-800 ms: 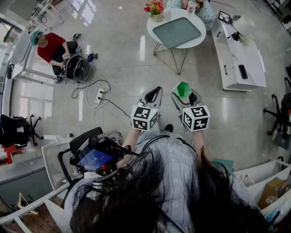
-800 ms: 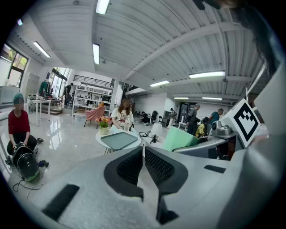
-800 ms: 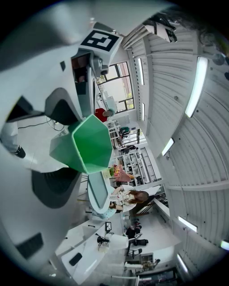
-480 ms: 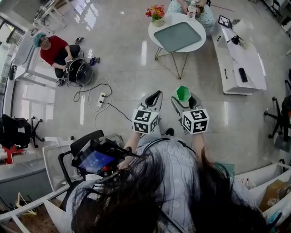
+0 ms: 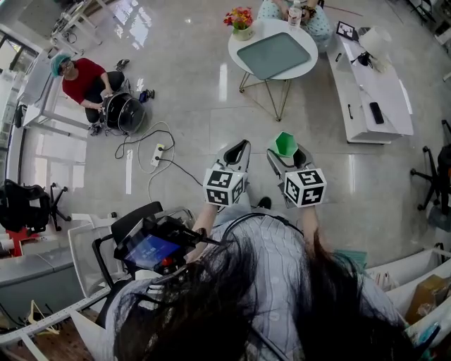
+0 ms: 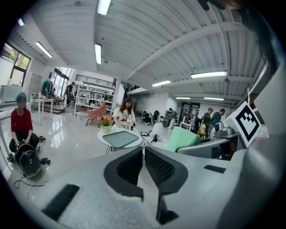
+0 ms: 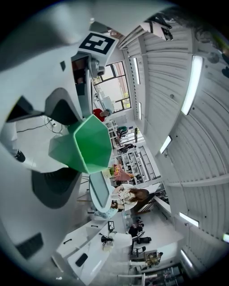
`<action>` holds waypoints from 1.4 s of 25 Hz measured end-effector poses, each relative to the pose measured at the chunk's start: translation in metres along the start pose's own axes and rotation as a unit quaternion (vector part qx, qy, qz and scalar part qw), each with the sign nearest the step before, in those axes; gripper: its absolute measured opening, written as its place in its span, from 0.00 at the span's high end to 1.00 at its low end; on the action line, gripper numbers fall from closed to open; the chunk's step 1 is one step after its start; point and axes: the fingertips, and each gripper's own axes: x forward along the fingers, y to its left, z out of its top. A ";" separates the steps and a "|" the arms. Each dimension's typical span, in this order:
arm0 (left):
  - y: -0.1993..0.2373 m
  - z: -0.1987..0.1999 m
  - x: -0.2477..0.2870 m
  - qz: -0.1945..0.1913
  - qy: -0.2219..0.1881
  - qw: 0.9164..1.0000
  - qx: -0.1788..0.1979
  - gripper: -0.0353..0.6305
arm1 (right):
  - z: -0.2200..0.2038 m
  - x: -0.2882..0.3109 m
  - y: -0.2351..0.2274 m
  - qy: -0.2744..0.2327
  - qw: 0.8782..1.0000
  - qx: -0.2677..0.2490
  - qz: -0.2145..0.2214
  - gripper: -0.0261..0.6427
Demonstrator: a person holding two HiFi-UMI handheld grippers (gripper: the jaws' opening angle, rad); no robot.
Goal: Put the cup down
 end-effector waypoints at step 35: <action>0.128 0.072 0.113 -0.070 0.001 0.998 0.011 0.91 | 0.076 0.152 -0.030 0.001 0.998 0.014 -0.054 0.50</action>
